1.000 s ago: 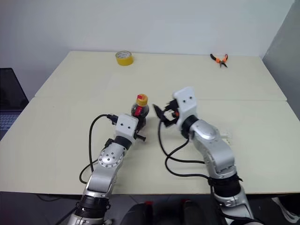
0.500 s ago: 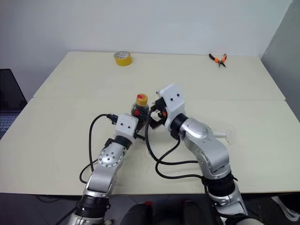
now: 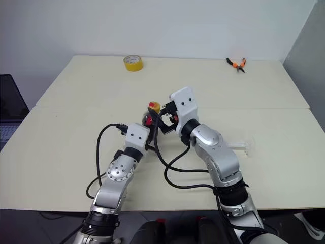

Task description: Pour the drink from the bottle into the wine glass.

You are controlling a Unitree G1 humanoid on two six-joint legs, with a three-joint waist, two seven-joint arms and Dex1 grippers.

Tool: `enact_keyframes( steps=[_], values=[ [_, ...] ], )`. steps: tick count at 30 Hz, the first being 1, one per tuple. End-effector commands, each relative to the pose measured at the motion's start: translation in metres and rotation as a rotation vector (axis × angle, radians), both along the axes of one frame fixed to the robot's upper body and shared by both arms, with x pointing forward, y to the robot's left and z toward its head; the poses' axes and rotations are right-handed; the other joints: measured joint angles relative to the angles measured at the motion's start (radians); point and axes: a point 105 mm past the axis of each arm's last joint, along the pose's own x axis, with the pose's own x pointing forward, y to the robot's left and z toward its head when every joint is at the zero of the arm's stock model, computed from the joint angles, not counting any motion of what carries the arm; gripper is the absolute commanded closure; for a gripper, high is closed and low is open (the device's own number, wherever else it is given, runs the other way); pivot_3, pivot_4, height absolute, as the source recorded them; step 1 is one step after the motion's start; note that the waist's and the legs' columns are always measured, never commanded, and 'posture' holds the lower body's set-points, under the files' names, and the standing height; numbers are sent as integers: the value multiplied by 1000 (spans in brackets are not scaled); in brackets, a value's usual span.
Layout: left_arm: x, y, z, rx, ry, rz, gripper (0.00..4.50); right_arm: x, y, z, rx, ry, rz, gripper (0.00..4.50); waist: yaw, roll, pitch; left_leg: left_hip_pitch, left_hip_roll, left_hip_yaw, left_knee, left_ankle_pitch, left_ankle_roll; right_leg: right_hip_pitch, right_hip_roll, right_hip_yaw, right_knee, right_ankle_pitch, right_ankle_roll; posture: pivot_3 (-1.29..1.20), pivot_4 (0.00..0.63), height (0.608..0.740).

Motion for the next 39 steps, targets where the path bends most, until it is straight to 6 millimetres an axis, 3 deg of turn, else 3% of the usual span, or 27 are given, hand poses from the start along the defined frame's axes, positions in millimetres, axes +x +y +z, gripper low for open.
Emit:
enact_keyframes(
  steps=[1, 11, 18, 21, 25, 34, 39],
  values=[
    [-2, -3, 20, -12, -87, -18, 3868, 0, -11, 9, 36, -34, -38, 0, 0, 0, 0, 0, 0, 0, 0, 0, 0, 0, 0, 0, 0, 0, 0, 0, 150, 740],
    [-2, -3, 20, -12, -88, -17, 3869, -4, -44, -3, 13, -4, -116, 0, 1, 0, 0, 0, 0, 0, 0, 0, 0, 0, 0, 0, 0, 0, 0, 0, 150, 740],
    [-2, -5, 21, -12, -89, -22, 3869, -6, -55, -7, -14, 11, -137, 0, -1, 0, 0, 0, 0, 0, -1, 0, 0, 0, 0, 0, 0, 0, 0, 0, 150, 740],
    [-2, -4, 21, -10, -88, -21, 3869, -20, -40, -7, -9, 50, 0, 0, 0, 0, 0, 0, 0, 0, 0, 0, 0, 0, 0, 0, 0, 0, 0, 0, 150, 740],
    [-2, -5, 21, -10, -87, -22, 3869, -28, -21, 9, 78, 64, 74, 0, -2, 0, 0, 0, 0, 0, 0, 0, 0, 0, 1, 0, 0, 0, 0, 0, 150, 740],
    [-1, -6, 22, -9, -89, -24, 3869, -19, 9, 14, 150, 114, 91, 0, 1, 0, 0, 0, 0, 0, 0, 0, 0, 0, 0, 0, 0, 0, 0, 0, 150, 740],
    [-1, -7, 22, -10, -90, -26, 3869, -12, 16, 12, 153, 117, 79, 0, 1, 0, 0, 0, 0, 0, 0, 0, 0, 0, 0, 0, 0, 0, 0, 0, 150, 740]
  ],
)
